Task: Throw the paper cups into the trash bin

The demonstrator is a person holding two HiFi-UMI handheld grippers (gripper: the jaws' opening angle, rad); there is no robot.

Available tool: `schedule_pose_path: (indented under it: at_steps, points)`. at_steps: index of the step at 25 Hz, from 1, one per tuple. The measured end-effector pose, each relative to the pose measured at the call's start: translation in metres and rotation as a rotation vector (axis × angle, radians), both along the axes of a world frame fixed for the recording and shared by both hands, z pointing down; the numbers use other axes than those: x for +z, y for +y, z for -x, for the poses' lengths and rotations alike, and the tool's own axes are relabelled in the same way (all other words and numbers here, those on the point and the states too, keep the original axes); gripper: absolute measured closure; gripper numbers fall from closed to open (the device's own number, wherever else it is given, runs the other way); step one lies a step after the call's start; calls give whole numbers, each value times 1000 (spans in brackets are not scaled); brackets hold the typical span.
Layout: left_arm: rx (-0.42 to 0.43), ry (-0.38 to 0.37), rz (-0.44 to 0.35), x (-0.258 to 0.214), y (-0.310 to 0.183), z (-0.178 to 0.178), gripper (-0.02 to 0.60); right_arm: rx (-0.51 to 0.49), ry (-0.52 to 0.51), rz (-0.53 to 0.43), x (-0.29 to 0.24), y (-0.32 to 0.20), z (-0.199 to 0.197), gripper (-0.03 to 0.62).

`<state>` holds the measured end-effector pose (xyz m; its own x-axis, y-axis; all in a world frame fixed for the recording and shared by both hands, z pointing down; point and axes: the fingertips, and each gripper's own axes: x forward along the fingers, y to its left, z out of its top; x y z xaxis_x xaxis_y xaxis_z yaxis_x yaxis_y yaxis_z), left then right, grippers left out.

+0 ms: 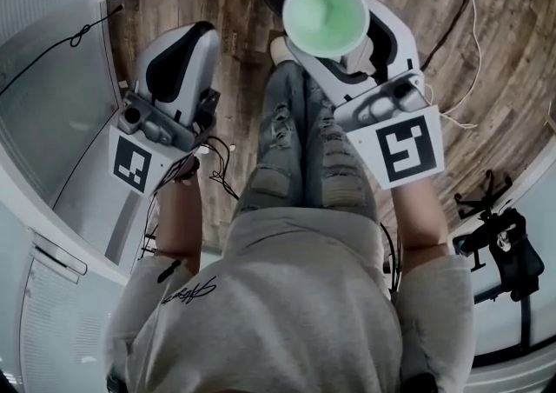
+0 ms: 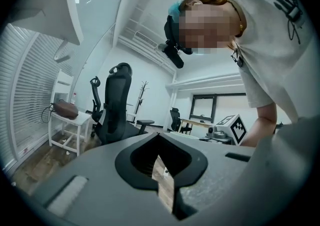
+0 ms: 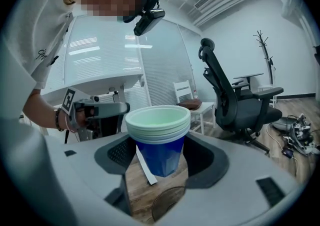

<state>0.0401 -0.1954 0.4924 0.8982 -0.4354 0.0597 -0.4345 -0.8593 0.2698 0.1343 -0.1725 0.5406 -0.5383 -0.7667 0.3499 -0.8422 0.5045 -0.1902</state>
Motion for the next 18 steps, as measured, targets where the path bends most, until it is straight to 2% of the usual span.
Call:
schedule_pose_path:
  at_steps: [18]
  points:
    - [26,-20,84,67,10,-14,578,-19,25,90,101,2,3,295]
